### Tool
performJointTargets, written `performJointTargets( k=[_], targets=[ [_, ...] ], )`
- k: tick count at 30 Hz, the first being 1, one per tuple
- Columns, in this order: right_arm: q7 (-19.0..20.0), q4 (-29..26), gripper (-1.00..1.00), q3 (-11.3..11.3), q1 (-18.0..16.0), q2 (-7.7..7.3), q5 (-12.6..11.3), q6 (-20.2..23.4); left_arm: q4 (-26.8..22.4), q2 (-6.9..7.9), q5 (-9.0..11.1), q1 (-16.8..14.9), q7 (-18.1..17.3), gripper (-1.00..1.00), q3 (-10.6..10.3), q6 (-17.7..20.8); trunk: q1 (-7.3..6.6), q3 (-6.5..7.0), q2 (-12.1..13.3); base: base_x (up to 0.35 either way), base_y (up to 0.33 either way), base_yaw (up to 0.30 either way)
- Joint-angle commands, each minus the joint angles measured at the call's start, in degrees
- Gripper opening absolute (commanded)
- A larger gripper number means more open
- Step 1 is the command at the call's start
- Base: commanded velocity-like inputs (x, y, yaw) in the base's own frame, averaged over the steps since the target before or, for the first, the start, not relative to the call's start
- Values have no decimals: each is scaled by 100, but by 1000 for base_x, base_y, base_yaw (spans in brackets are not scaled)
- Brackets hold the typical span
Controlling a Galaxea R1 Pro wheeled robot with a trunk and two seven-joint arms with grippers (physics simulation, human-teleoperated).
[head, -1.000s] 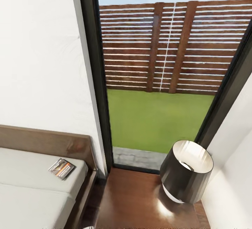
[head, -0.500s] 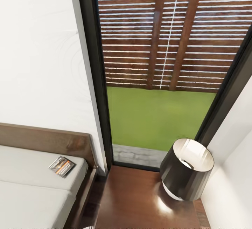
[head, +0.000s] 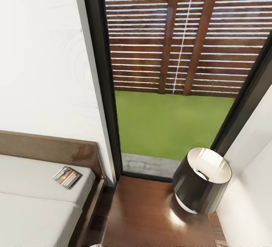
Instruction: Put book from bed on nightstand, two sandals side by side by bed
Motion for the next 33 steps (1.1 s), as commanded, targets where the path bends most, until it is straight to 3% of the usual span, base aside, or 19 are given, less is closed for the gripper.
performJointTargets(
  k=[1, 19, 26, 33],
  targets=[
    [41, 21, 100, 48, -10, 2, -61, -11, 3, -2, -20, -4, -25, 100, 40, -12, 3, -20, -12, 0, 0, 0],
    [15, 21, 100, 55, -10, 41, -35, -7, 3, -1, -18, -4, -25, 100, 40, -12, 3, -179, -12, 0, 0, 17],
    [4, 21, 100, 61, -10, 67, 278, -2, 3, 0, -19, -4, -24, 100, 40, -12, 3, -240, -12, 0, 0, 82],
    [-18, 21, 100, 62, 80, 67, 346, -9, 3, 0, -18, -4, -25, 100, 40, -12, 3, -302, -12, 0, 0, 85]
  ],
)
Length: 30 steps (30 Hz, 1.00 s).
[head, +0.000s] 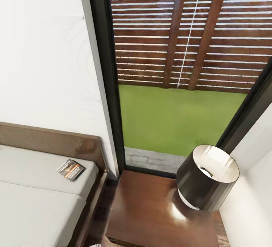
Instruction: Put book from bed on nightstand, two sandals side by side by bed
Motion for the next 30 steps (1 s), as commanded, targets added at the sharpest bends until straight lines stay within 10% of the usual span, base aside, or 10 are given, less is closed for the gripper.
performJointTargets(
  k=[1, 17, 25, 30],
  targets=[
    [39, 20, 100, 45, 4, 2, -61, -11, 4, -2, -22, -5, -26, 100, 40, -12, 3, -19, -11, 0, 0, 85],
    [142, 20, 100, 45, 57, -24, -48, -7, 4, -3, -23, -5, -26, 100, 40, -12, 3, -160, -11, 0, 0, 85],
    [2676, -2, 100, 59, 59, -58, -47, 18, 4, -3, -20, -5, -26, 100, 40, -12, 3, -228, -11, 0, 0, 44],
    [3192, -6, 100, 62, 57, -59, -47, 21, 4, -3, -19, -5, -26, 100, 40, -12, 3, -272, -11, 0, 0, 90]
  ],
)
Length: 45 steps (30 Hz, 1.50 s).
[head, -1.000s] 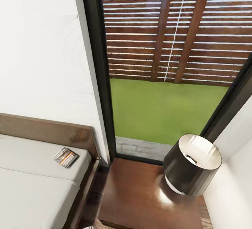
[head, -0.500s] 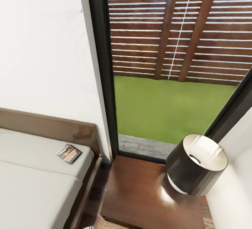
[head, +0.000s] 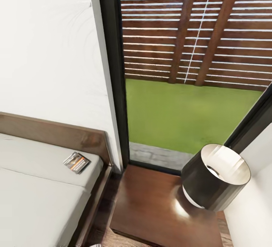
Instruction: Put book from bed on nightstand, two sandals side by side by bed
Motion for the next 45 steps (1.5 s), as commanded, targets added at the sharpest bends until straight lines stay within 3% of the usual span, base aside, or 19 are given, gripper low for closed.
performJointTargets(
  k=[1, 18, 22, 23, 25, 27, 29, 30, 32, 35, 36, 37, 39, 41, 44, 45],
  targets=[
    [50, 18, 100, 48, -8, 2, -57, -10, 4, -2, -20, -4, -25, 100, 41, -12, 3, -19, -11, 0, 0, 112],
    [60, 26, 100, 48, -9, 1, -64, -23, -78, 3, -28, -15, -43, 100, 35, -23, 3, -166, -11, 0, 0, 118],
    [57, 27, 100, 48, -7, 1, -59, -23, -471, -14, -27, -33, -43, 100, 27, -2, 3, -201, -11, 0, 0, 119],
    [58, 27, 100, 48, -8, 1, -62, -23, -758, -24, -22, -35, -43, 100, 25, 54, 3, -209, -11, 0, 0, 119],
    [56, 27, 100, 48, -8, 1, -64, -23, -1892, -40, -11, -38, -75, 100, 24, 716, 3, -227, -11, 0, 0, 119],
    [54, 27, 100, 48, -6, 1, -60, -28, -2540, -43, -7, -39, -184, 100, 23, 1246, 3, -244, -11, 0, 0, 119],
    [51, 27, 100, 48, -6, 1, -60, -30, -3411, -45, 4, -39, -522, 100, 18, 1934, 3, -261, -11, 0, 0, 119],
    [51, 25, 100, 48, -5, 1, -59, -31, -3614, -45, 7, -39, -639, 100, 17, 2095, 3, -270, -11, 0, 0, 119],
    [51, 26, 100, 48, -5, 1, -63, -32, -4366, -45, 12, -39, -1212, 100, 21, 2739, 3, -287, -11, 0, 0, 119],
    [46, 26, 100, 48, -6, 1, -63, -32, -5004, -46, 14, -40, -1895, 100, 37, 3404, 3, -313, -11, 0, 0, 119],
    [45, 26, 100, 48, -6, 1, -61, -32, -5253, -44, 13, -40, -2231, 100, 45, 3702, 3, -322, -11, 0, 0, 119],
    [44, 27, 100, 48, -7, 1, -64, -32, -5655, -30, 13, -35, -2852, 100, 53, 4121, 3, -330, -11, 0, 0, 119],
    [45, 27, 100, 48, -6, 1, -65, -32, -5975, -17, 9, -33, -3325, 100, 66, 4315, 3, -348, -11, 0, 0, 119],
    [47, 27, 100, 48, -5, 1, -63, -32, -6195, -5, 8, -32, -3521, 100, 85, 4382, 3, -365, -11, 0, 0, 119],
    [50, 27, 100, 48, -5, 1, -64, -32, -6532, 10, -11, -31, -3653, 100, 172, 4428, 3, -391, -11, 0, 0, 119],
    [55, 27, 100, 48, -7, 1, -65, -32, -6625, 47, -36, -31, -3608, 100, 294, 4425, 3, -400, -11, 0, 0, 119]
  ],
)
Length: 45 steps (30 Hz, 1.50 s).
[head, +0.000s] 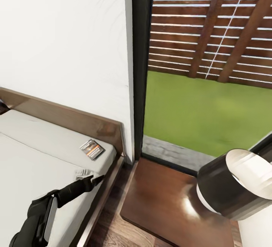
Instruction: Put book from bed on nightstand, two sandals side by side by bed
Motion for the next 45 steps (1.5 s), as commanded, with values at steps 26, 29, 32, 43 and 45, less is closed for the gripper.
performJointTargets(
  k=[26, 29, 32, 43, 45],
  targets=[
    [38, 18, 100, 48, -9, 1, -53, -10, 248, 69, -9, -7, 1499, 100, 821, -552, 3, -100, -11, 0, 0, 46],
    [38, 18, 100, 48, -9, 1, -55, -10, 248, 73, -11, -7, 1504, 100, 836, -552, 3, -100, -11, 0, 0, 0],
    [38, 18, 100, 48, -10, 1, -53, -10, 252, 76, -14, -7, 1512, 100, 843, -552, 3, -100, -11, 0, 0, 0],
    [38, 18, 100, 48, -7, 1, -47, -37, 265, 58, -9, -7, 1752, 100, 806, -544, 3, -100, -11, 0, 0, 0],
    [38, 18, 100, 48, -10, 1, -47, -41, 260, 44, -5, -8, 1791, 100, 802, -535, 3, -100, -11, 0, 0, 0]
  ],
)
